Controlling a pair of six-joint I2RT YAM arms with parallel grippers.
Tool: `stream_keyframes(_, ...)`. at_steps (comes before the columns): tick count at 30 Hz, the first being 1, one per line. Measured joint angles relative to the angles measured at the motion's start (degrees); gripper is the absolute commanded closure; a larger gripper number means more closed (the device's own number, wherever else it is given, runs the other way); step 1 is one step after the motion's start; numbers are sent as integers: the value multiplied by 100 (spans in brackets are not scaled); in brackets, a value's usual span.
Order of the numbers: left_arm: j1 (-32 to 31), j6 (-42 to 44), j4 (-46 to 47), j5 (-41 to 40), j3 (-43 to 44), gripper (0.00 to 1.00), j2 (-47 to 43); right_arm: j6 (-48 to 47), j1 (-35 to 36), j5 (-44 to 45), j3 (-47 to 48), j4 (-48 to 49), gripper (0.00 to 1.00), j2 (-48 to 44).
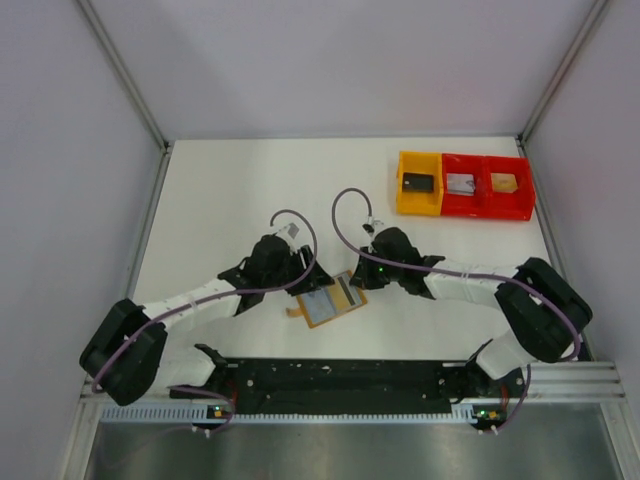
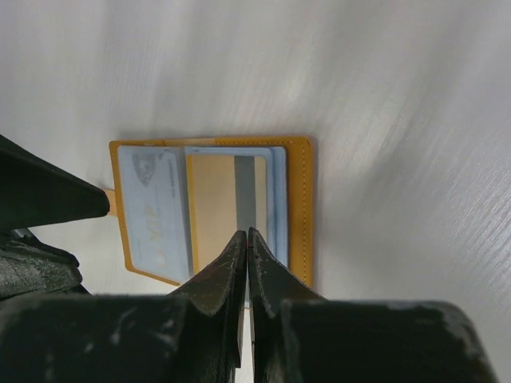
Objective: Take the credit cards out of the card holder
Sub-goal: Remove the credit card from the card holder.
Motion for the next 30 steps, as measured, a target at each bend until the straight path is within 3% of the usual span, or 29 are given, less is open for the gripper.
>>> stream_keyframes(2,0,-72,129,-2,-24,55,164,72,-48,-72,-39,50,99,92)
stream_keyframes(6,0,-146,326,0,-59,58,422,197,-96,-184,-138,98,100,216)
stream_keyframes(30,-83,-664,1414,214,-387,65,1480,579,-170,-437,-249,188,100,365)
